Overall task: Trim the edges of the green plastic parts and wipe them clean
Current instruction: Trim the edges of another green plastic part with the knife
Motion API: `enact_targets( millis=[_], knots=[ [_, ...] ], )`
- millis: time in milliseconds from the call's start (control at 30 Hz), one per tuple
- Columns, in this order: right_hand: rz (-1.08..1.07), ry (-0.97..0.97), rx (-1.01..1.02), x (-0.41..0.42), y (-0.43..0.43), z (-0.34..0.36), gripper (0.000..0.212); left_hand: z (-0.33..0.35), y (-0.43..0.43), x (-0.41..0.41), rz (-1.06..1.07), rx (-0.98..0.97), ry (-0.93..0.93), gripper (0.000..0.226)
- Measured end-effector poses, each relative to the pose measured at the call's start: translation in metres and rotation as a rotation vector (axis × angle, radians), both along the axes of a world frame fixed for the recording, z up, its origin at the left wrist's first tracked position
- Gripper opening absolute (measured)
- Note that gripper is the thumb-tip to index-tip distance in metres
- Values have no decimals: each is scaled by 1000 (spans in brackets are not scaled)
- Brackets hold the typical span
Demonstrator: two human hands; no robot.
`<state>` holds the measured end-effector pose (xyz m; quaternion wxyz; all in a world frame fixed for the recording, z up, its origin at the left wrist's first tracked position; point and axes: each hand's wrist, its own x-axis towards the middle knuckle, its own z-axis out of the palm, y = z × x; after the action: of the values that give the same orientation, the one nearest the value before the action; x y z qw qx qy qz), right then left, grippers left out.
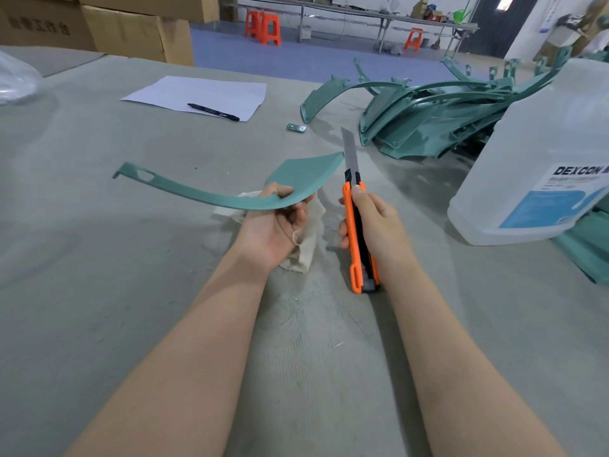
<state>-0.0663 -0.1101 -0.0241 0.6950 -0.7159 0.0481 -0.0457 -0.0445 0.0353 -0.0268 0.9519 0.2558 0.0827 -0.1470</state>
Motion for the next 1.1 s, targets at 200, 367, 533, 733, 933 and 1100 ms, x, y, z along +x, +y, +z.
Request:
enact_targets(
  millis=[200, 367, 533, 733, 933, 1100],
  knots=[
    [-62, 10, 108, 6, 24, -2, 33, -2, -2, -2, 54, -41, -17, 18],
    [5, 33, 73, 9, 12, -1, 38, 1, 0, 2, 50, -15, 7, 17],
    [40, -1, 67, 7, 9, -3, 42, 0, 4, 3, 11, -58, 5, 15],
    [39, -12, 80, 6, 9, -2, 44, 2, 4, 2, 22, -67, 14, 17],
    [62, -17, 37, 7, 9, -2, 44, 3, 4, 0, 35, -57, 16, 17],
    [86, -16, 19, 6, 8, -2, 45, 3, 5, 1, 50, -67, 13, 16]
  ],
)
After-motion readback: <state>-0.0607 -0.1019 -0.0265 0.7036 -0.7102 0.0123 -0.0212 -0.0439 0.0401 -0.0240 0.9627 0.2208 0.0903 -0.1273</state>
